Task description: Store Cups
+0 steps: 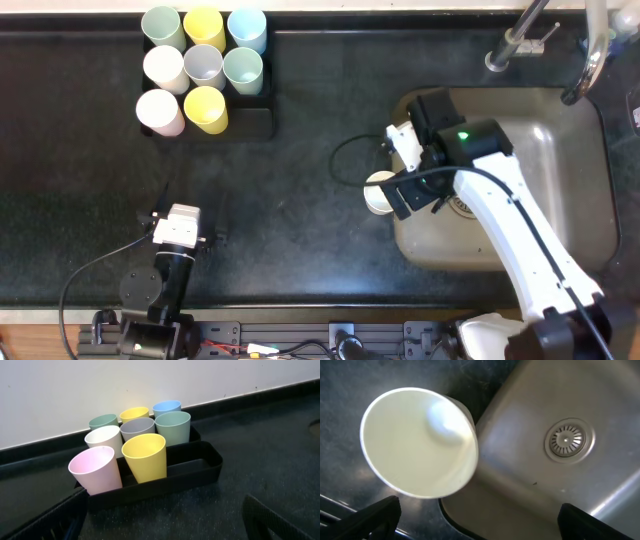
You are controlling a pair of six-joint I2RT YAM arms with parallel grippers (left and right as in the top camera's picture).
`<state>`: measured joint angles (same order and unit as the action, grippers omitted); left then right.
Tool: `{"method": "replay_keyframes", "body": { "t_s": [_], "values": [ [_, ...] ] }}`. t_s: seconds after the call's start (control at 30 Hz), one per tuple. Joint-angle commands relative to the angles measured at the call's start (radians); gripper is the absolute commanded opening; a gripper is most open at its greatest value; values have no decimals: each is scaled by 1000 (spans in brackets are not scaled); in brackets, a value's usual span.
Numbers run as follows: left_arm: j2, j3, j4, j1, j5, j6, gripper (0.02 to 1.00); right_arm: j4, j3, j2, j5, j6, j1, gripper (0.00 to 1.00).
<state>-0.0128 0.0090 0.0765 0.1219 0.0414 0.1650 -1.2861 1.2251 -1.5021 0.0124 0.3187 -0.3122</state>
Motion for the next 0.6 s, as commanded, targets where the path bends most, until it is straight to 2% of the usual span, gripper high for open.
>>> {"method": "replay_keyframes", "body": {
  "t_s": [0.03, 0.6],
  "values": [
    [10, -1, 5, -7, 2, 14, 1000, 29, 52, -32, 17, 19, 5, 998],
    [10, -1, 5, -7, 2, 14, 1000, 75, 100, -165, 22, 29, 38, 996]
  ]
}}
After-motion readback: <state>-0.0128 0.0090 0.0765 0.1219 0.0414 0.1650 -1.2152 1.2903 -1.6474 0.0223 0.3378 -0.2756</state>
